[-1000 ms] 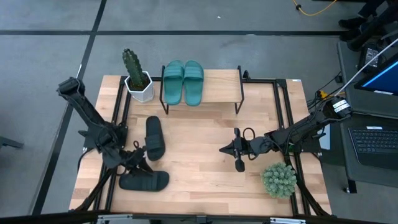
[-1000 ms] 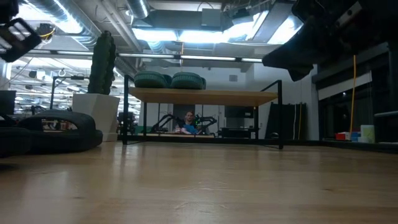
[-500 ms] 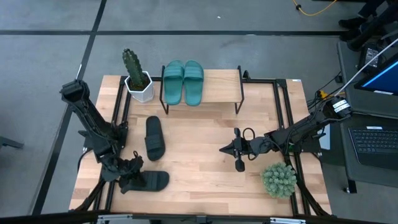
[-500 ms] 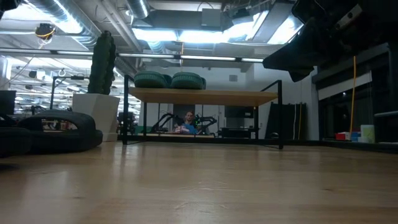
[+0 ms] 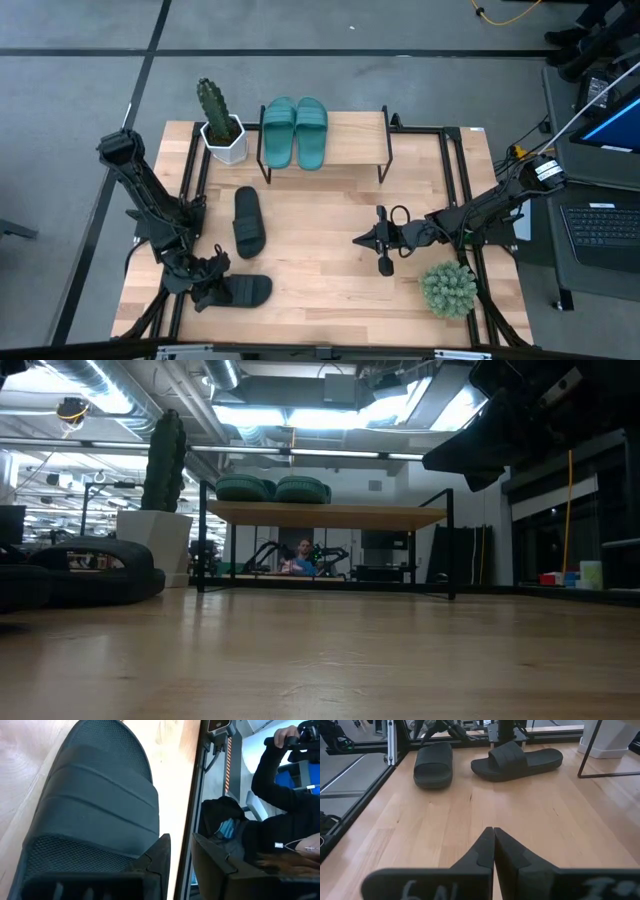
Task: Pick and place slides into the shelf
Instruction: Put the black slipper on the shelf
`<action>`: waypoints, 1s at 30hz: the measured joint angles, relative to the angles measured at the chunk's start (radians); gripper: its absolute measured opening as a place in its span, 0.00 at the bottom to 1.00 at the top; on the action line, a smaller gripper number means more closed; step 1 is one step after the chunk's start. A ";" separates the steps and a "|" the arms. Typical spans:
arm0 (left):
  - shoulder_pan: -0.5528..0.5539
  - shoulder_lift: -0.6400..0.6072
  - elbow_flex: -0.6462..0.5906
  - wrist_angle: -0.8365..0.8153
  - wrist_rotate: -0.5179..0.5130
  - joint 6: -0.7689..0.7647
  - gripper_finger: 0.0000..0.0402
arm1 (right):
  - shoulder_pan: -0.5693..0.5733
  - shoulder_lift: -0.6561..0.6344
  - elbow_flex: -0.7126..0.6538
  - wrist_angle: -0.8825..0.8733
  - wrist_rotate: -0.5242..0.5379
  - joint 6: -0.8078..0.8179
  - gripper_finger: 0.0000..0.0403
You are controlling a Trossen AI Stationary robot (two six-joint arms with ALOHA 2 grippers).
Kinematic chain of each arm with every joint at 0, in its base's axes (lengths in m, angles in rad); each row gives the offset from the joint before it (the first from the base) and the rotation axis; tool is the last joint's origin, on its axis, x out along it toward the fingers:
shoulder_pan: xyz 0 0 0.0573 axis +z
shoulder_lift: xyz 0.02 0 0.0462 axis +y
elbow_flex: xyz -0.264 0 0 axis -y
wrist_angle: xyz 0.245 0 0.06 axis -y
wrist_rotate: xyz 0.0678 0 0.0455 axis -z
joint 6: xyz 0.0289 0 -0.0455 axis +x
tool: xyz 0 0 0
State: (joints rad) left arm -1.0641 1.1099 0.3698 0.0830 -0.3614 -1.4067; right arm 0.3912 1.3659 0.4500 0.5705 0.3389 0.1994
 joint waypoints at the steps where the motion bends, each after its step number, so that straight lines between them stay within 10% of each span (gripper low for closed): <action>1: 0.000 0.000 0.000 0.000 0.000 0.000 0.17 | 0.000 0.000 0.000 0.000 0.000 0.002 0.02; 30: 0.002 0.000 0.000 0.000 0.092 -0.216 0.24 | 0.000 0.000 0.000 0.000 0.000 0.007 0.02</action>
State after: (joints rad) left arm -1.0618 1.1099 0.3698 0.0830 -0.2699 -1.6226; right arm 0.3912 1.3659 0.4500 0.5709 0.3393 0.2066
